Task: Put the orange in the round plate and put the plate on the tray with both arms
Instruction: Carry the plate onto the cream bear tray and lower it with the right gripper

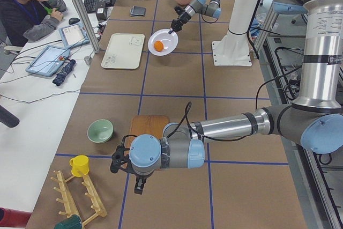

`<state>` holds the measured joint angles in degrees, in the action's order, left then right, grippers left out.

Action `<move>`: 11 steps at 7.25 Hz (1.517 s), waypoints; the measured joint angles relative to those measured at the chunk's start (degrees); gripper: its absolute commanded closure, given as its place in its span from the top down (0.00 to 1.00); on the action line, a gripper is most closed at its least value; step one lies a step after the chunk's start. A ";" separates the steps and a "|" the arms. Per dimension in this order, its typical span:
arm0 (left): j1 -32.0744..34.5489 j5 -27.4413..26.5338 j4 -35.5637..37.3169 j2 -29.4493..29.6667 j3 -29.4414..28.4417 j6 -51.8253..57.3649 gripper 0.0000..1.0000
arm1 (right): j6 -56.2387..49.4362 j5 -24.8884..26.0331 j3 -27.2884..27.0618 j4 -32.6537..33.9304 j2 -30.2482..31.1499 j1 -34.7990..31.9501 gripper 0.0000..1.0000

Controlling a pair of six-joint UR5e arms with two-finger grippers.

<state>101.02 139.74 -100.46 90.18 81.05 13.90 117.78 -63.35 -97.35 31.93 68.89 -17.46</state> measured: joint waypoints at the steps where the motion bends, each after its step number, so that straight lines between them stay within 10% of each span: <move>1: -0.01 0.00 0.00 0.00 -0.01 0.04 0.99 | 0.02 -2.66 -0.24 1.86 -0.84 -3.04 0.00; 4: -0.03 0.04 0.00 0.00 -0.01 0.03 0.99 | 0.43 -9.43 4.09 8.70 -7.50 -11.39 0.00; 11: -0.03 0.07 0.00 0.00 0.09 -0.02 0.99 | 2.19 -13.45 38.59 6.88 -30.96 -17.91 0.00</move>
<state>100.99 139.81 -100.46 90.18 81.15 13.89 119.97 -76.79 -58.76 38.81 37.93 -35.37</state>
